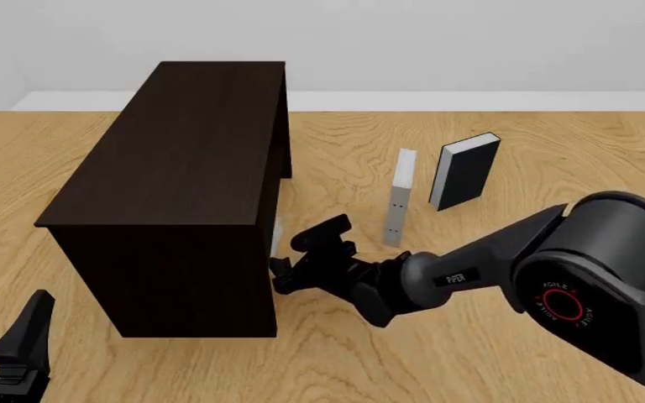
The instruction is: Pick up the book on the right and place it under the cabinet shelf.
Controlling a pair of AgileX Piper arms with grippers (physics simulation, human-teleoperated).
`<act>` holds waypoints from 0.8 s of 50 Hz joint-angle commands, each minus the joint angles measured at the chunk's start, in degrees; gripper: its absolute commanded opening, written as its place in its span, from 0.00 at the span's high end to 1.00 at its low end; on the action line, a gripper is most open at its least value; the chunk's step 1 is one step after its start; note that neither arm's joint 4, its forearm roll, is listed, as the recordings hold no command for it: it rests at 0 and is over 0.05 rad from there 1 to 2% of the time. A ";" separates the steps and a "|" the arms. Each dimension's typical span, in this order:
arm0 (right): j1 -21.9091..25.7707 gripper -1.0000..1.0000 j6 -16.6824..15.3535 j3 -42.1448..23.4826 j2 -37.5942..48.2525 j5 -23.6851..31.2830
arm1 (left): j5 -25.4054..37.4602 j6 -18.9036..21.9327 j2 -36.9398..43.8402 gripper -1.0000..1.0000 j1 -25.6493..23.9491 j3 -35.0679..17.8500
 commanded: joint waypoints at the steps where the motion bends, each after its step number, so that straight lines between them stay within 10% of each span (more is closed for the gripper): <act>1: 0.80 0.00 0.47 0.05 -1.63 -0.61 | 0.00 0.00 0.00 0.00 0.00 0.00; 40: -4.13 0.00 -0.99 15.81 -13.22 -6.49 | 0.00 0.00 0.00 0.00 0.00 0.00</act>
